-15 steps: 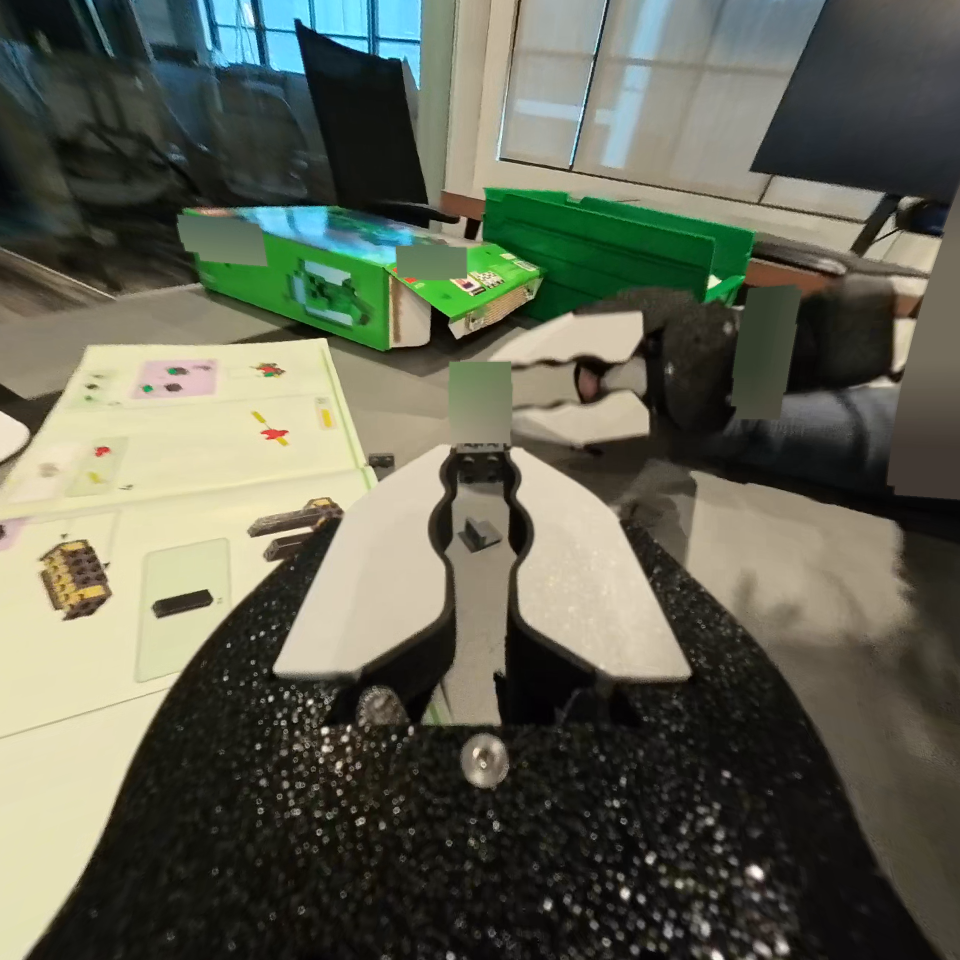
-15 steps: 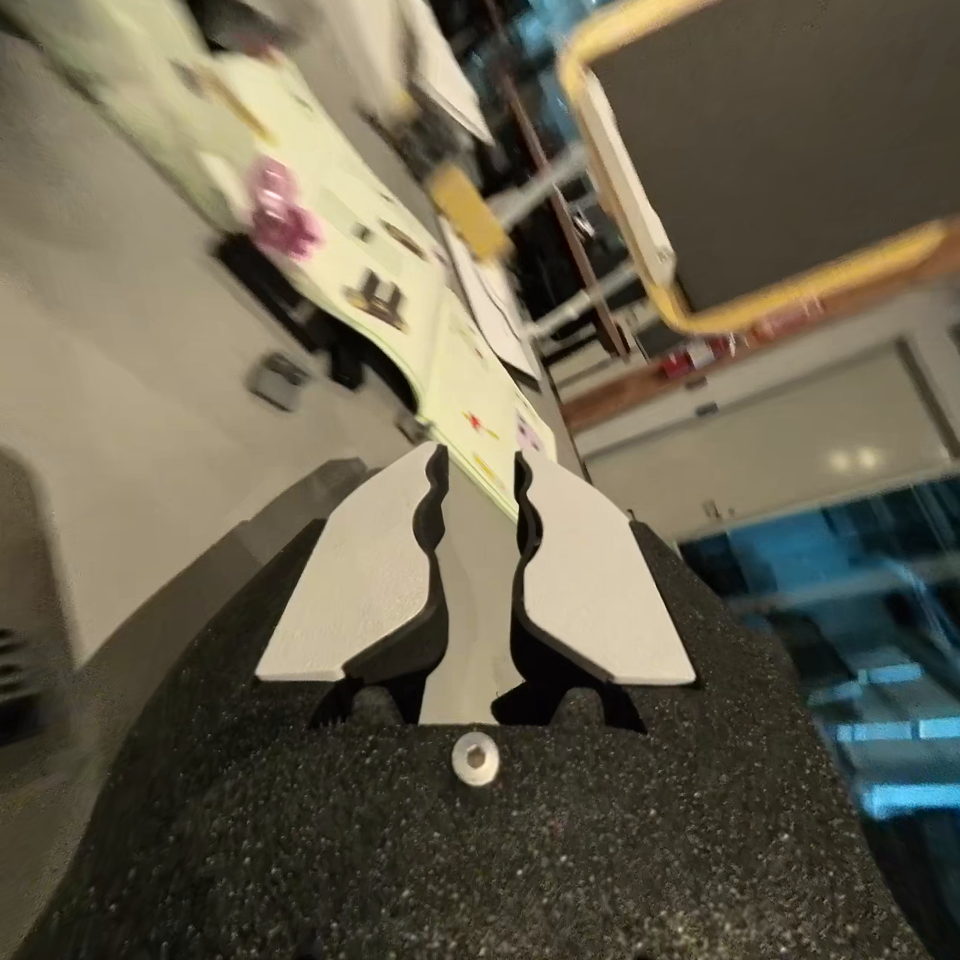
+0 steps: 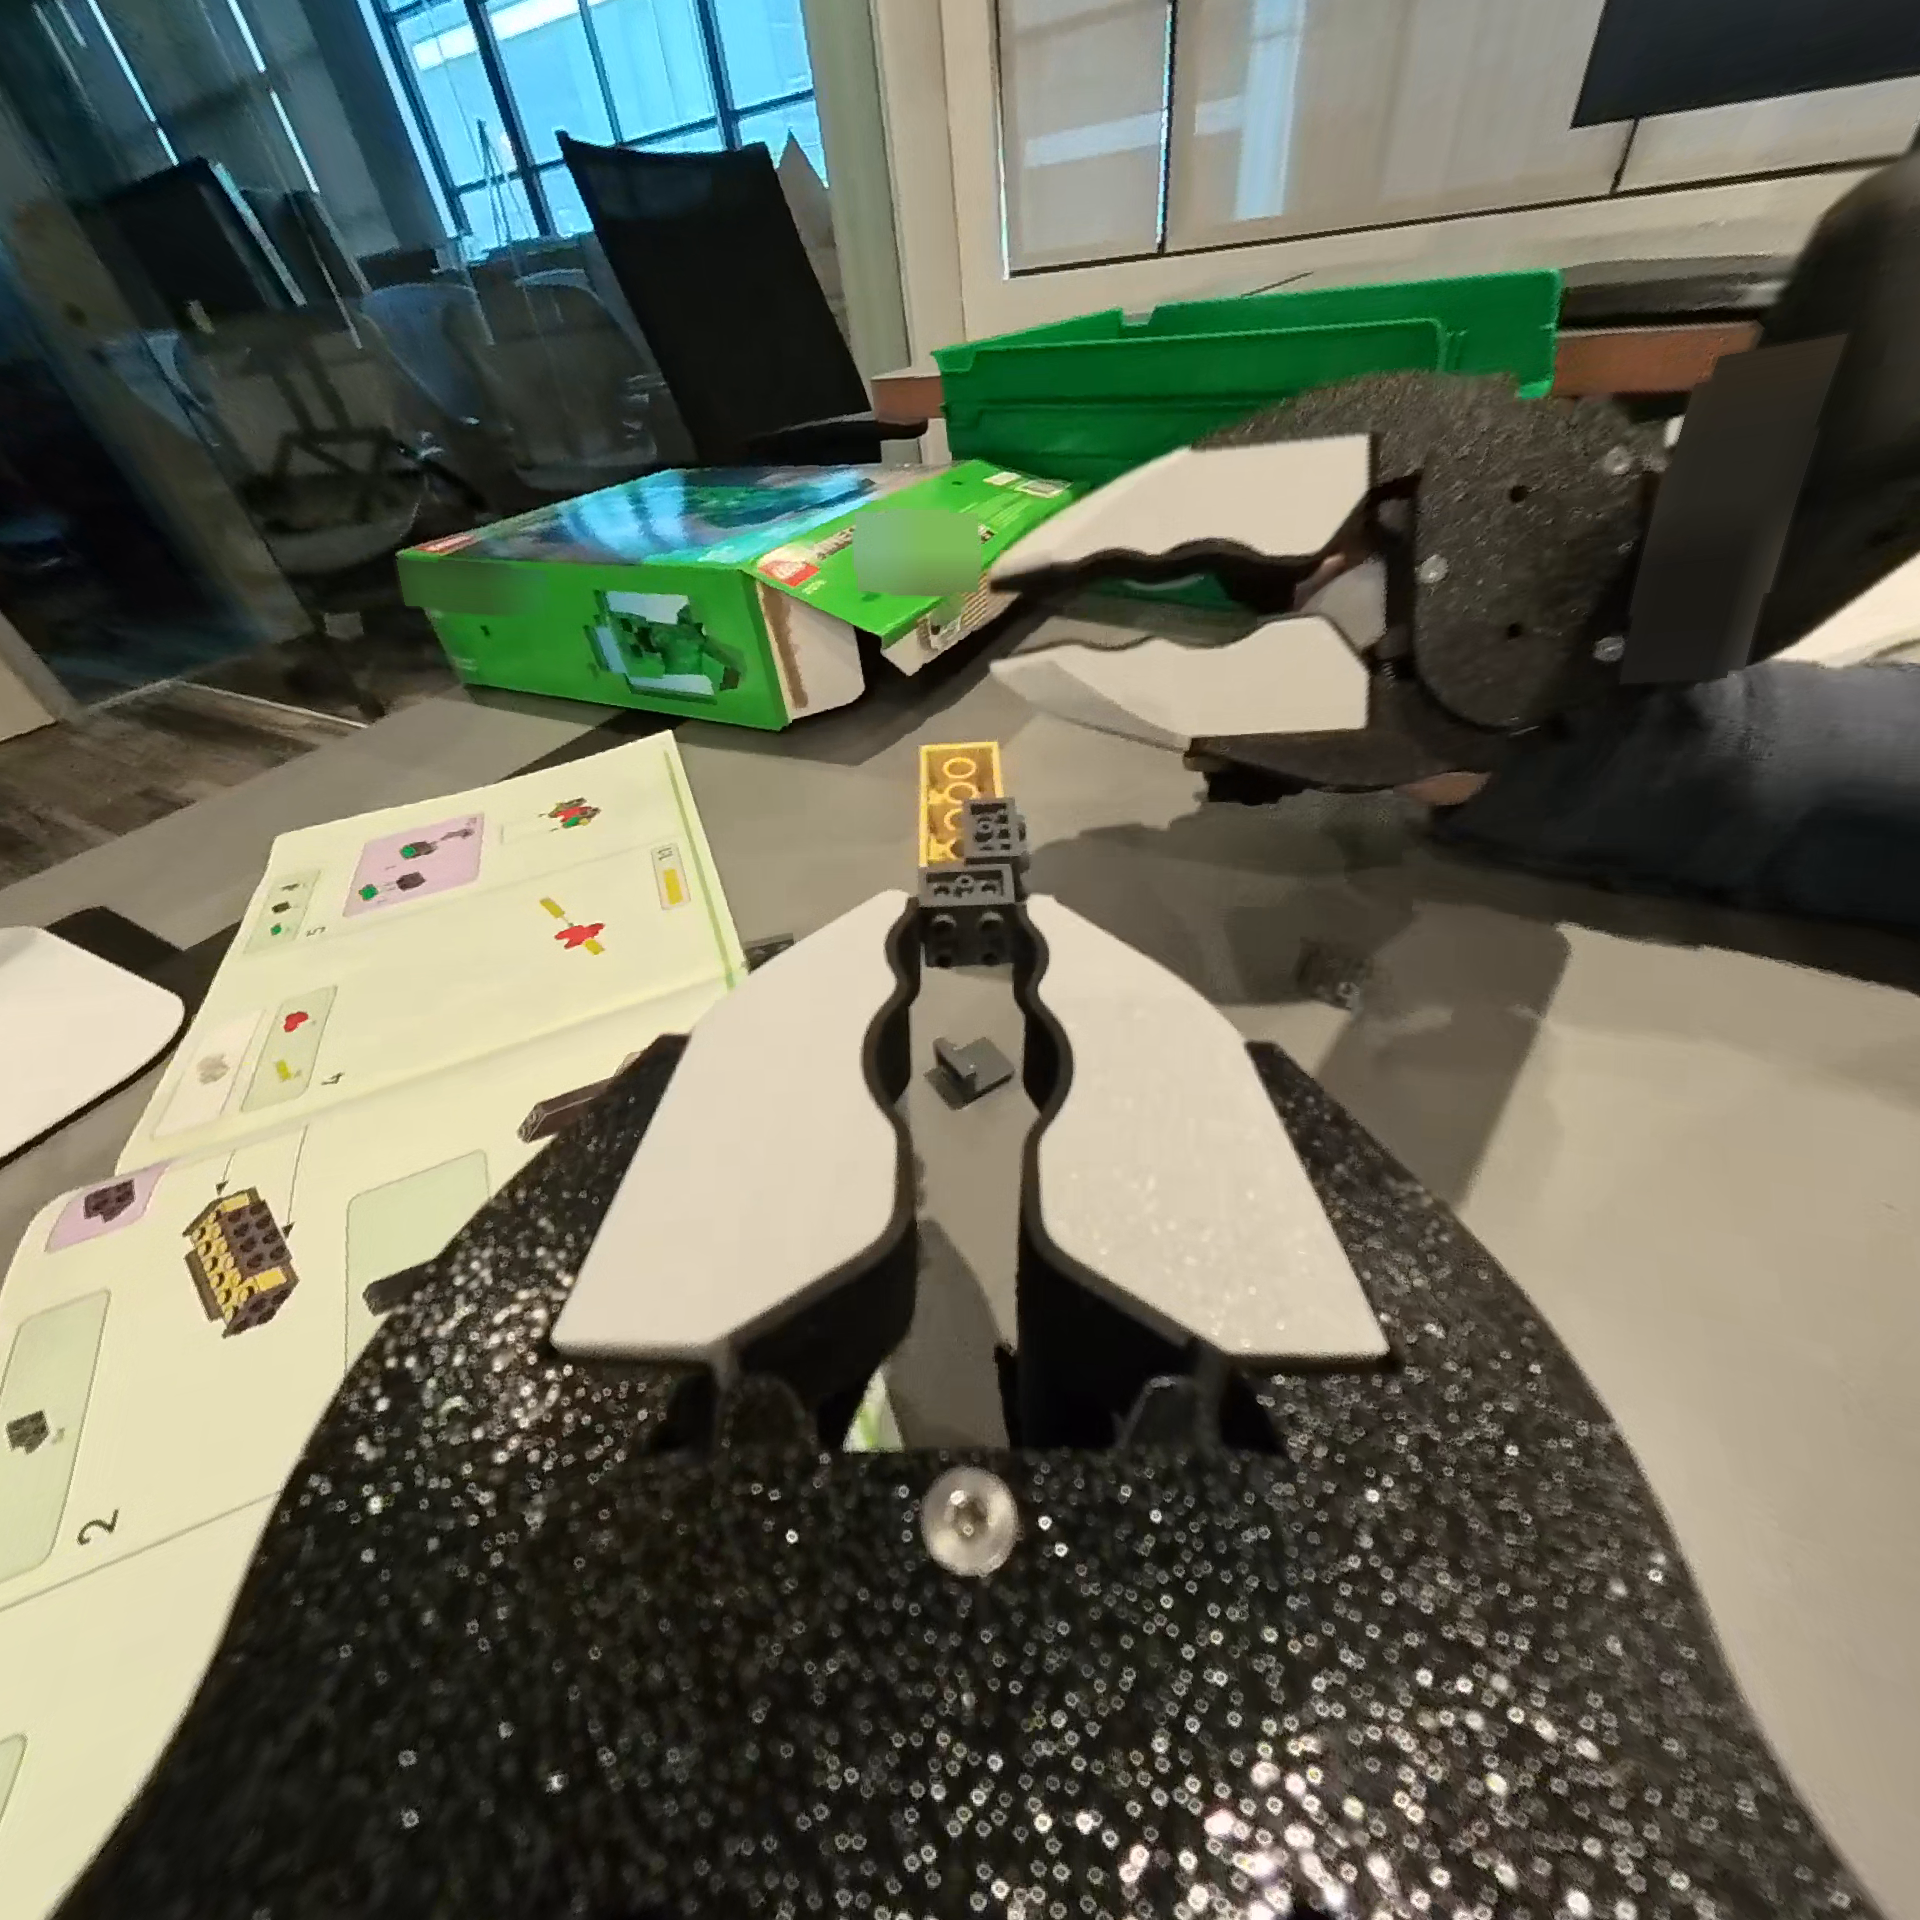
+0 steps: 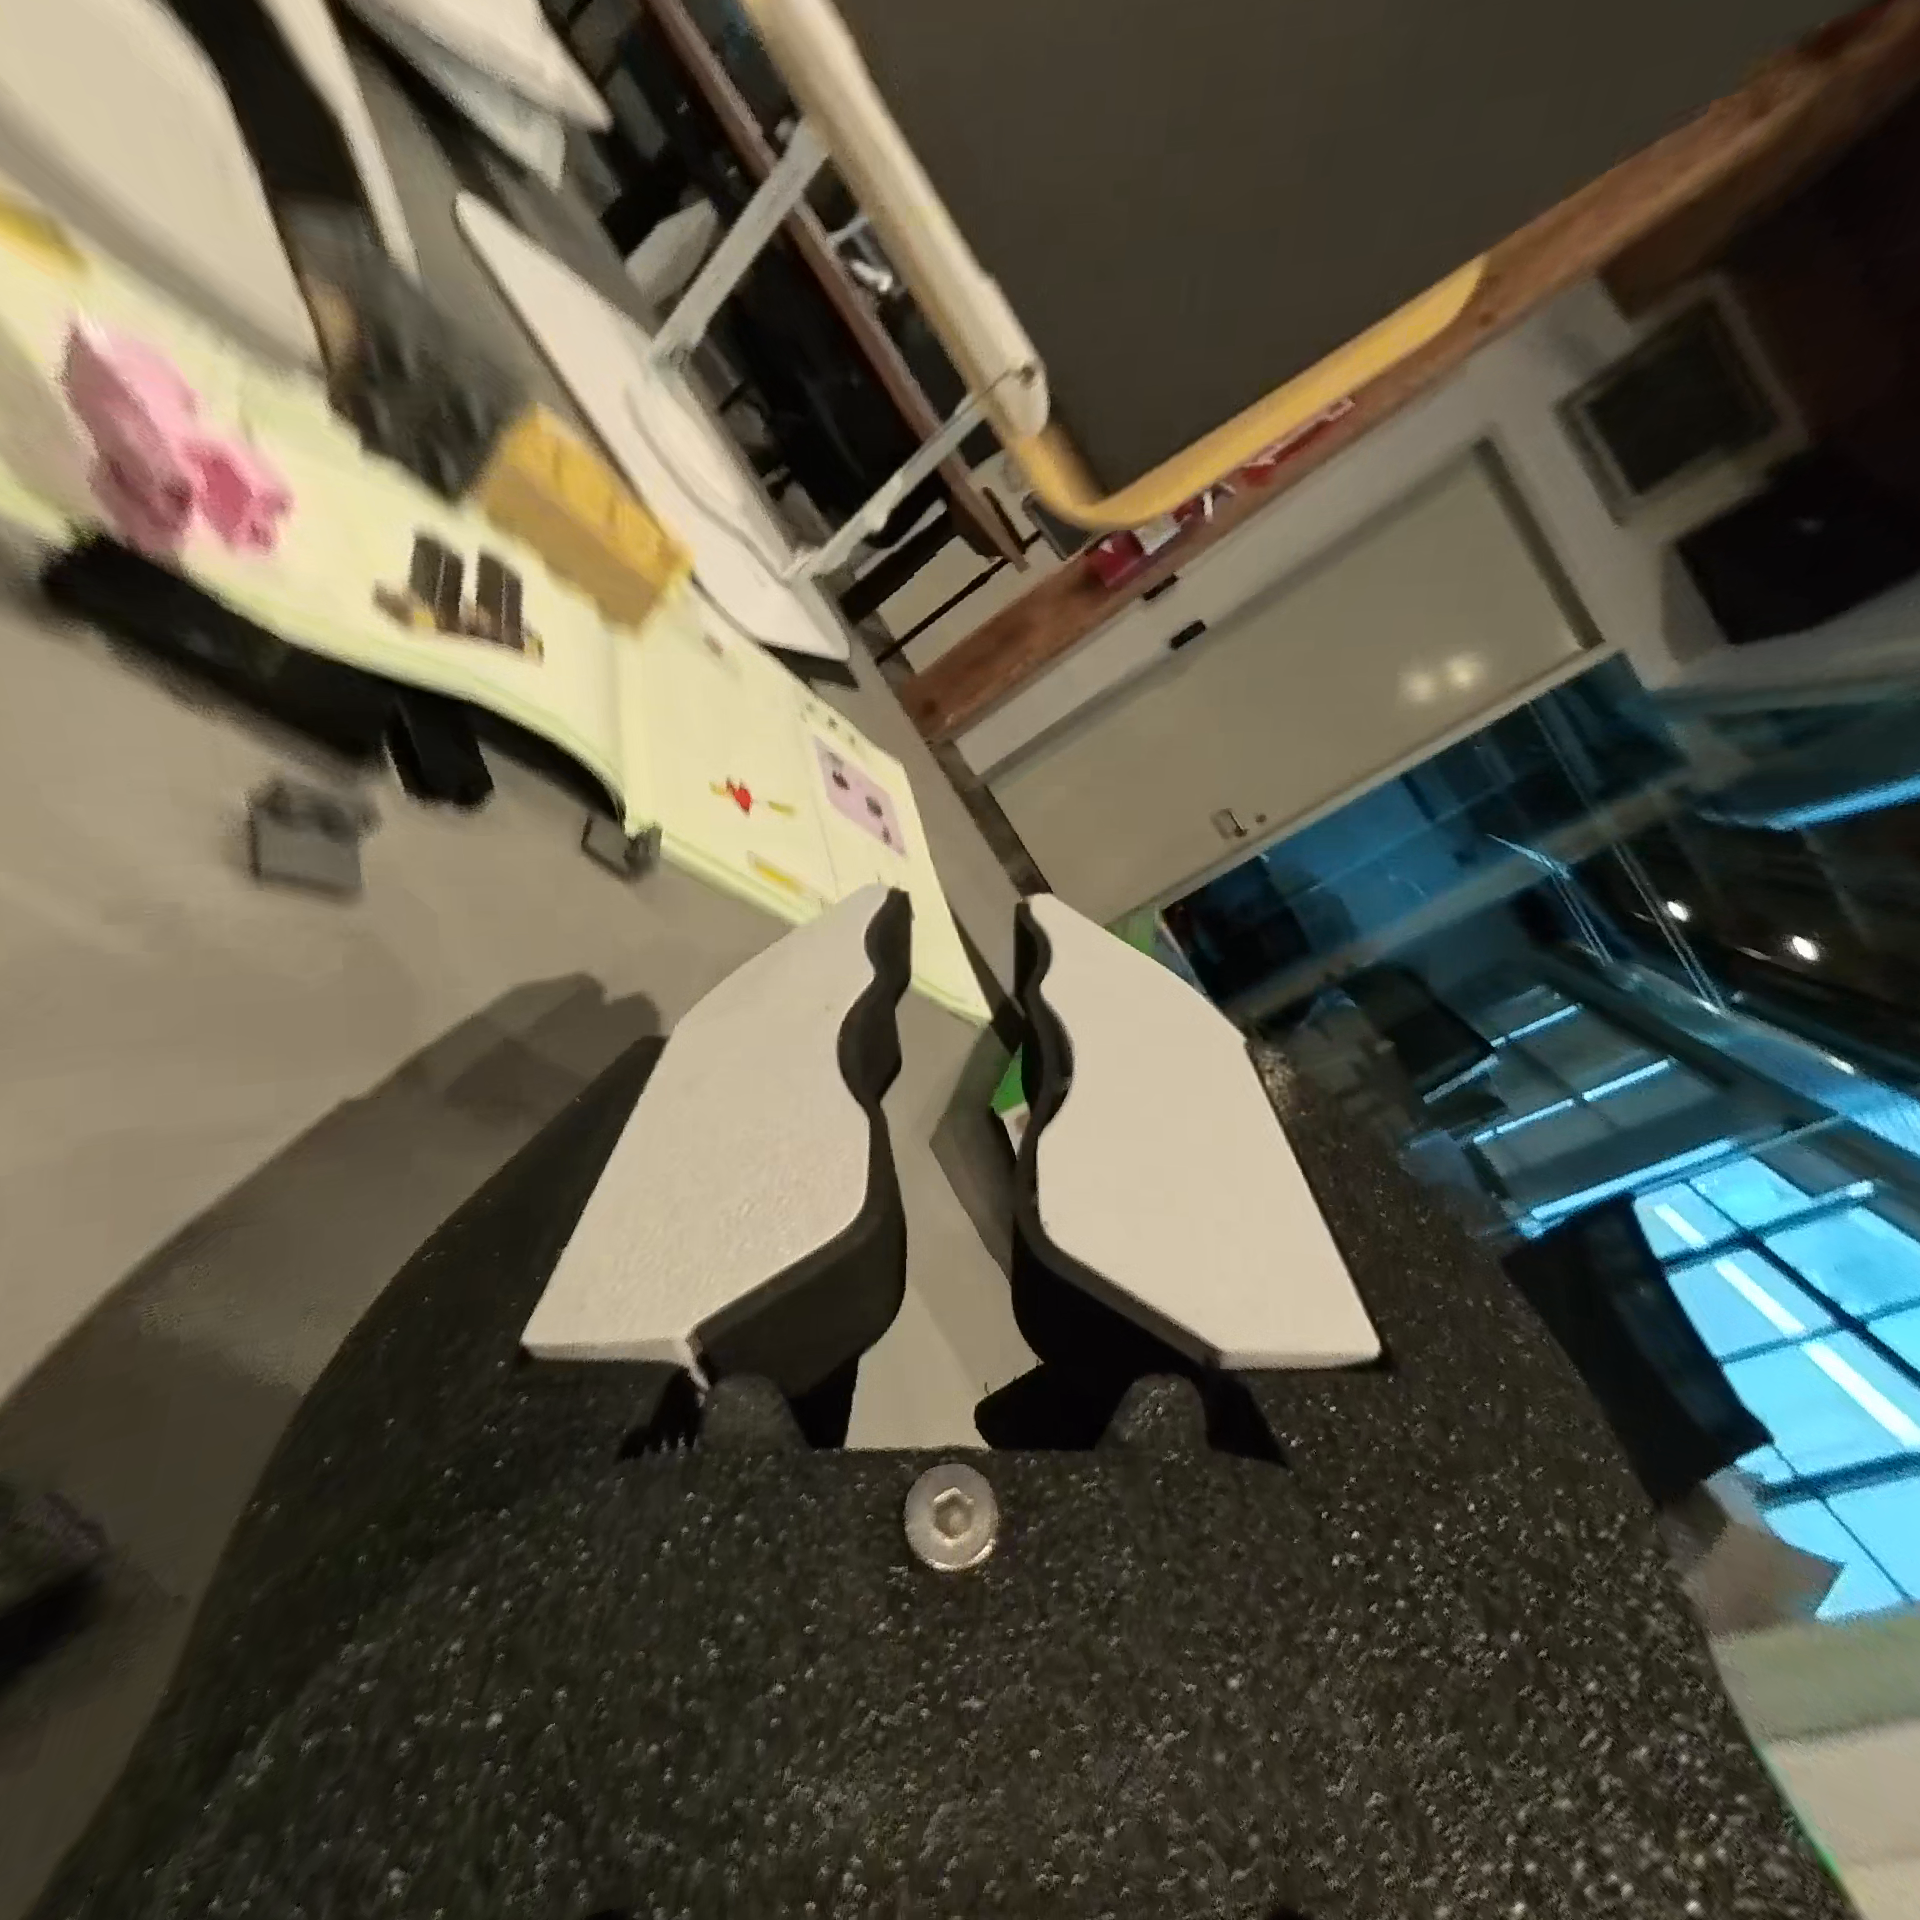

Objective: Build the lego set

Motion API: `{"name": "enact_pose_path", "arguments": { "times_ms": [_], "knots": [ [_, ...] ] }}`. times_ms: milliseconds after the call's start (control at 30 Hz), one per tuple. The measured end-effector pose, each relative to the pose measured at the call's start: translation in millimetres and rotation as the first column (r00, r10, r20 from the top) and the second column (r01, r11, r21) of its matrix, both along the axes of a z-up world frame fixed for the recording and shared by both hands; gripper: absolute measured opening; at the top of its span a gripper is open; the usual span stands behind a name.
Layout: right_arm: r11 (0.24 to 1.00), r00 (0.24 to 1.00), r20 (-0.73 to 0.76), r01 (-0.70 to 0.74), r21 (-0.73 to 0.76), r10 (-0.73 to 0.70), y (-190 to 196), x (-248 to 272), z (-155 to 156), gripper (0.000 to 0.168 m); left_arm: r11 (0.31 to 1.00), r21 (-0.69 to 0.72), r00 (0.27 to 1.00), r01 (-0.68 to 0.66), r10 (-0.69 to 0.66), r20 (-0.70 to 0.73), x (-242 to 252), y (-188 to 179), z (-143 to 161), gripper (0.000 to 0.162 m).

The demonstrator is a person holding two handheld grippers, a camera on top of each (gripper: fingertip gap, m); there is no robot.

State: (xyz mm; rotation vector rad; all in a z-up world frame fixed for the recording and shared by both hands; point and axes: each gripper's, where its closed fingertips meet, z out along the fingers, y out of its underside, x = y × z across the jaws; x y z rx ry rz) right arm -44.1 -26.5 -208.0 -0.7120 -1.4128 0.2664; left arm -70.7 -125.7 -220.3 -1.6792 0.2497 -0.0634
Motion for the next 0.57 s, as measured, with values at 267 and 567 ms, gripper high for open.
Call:
{"name": "enact_pose_path", "arguments": {
  "times_ms": [267, 567],
  "knots": [
    [0.913, 0.96, -0.28, -0.136, -0.384, 0.025, -43, 0, 39, 0.014, 1.0, 0.025, 1.0, 0.01, -0.01, 0.004, 1, -3, 3, 0.016],
    [0.905, 0.951, -0.264, -0.249, -0.346, 0.161, -77, -9, 25, 0.008, 1.0, 0.024, 0.999, 0.014, -0.013, -0.039, 5, -3, 2, 0.016]
  ]
}}
